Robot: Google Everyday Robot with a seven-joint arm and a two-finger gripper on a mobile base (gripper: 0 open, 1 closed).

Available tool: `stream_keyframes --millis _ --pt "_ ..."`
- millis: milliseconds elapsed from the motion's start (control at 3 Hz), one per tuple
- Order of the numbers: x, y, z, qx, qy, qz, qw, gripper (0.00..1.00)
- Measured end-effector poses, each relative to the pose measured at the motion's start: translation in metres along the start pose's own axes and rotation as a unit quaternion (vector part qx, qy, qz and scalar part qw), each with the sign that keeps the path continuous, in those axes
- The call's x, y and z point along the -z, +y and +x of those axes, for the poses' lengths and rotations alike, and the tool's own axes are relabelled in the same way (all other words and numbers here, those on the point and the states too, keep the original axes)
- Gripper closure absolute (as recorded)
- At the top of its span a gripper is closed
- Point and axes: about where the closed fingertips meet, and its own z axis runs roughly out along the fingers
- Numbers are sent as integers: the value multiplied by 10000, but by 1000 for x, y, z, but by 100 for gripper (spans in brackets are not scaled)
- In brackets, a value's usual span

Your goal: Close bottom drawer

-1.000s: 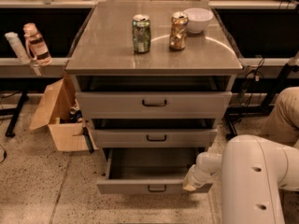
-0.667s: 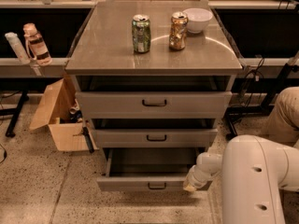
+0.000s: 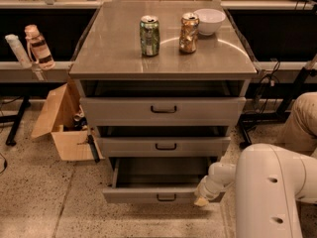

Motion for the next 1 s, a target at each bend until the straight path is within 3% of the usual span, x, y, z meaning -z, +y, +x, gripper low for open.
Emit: stream_keyframes --millis 333,1000 --pt "-11 5 0 28 108 9 9999 4" --pt "-27 -11 13 -213 265 247 9991 0"
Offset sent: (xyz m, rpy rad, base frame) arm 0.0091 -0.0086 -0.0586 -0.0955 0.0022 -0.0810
